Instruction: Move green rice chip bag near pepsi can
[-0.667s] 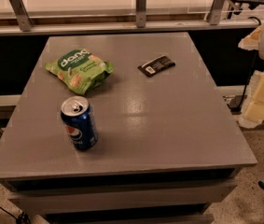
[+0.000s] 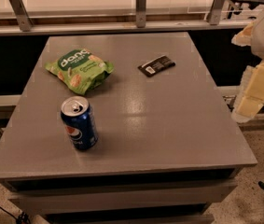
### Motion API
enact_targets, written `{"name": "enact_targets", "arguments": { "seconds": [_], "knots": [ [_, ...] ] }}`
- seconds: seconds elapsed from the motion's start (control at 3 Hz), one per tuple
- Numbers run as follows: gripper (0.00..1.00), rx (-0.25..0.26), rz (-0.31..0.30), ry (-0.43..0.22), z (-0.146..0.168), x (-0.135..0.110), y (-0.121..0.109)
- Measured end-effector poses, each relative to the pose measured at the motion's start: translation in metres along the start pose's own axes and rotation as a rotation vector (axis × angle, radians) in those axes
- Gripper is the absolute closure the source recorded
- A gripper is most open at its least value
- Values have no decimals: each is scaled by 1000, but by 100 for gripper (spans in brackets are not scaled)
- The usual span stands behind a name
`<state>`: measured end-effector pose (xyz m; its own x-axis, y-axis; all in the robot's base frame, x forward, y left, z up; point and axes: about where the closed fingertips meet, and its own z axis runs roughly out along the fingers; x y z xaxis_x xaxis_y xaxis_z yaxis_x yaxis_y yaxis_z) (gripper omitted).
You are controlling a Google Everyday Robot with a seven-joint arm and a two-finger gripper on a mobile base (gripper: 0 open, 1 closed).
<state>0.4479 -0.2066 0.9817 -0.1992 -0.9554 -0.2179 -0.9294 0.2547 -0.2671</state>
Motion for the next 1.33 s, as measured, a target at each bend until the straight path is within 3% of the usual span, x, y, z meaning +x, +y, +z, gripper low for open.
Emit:
{"name": "enact_targets", "arguments": {
  "seconds": [0.67,1.0,1.33],
  "knots": [
    [0,-46,-249,-75,43,-98,-61],
    [0,-89,-395,-126,69,-155,-82],
    [0,-130,-516,-156,96,-206,-88]
  ]
}}
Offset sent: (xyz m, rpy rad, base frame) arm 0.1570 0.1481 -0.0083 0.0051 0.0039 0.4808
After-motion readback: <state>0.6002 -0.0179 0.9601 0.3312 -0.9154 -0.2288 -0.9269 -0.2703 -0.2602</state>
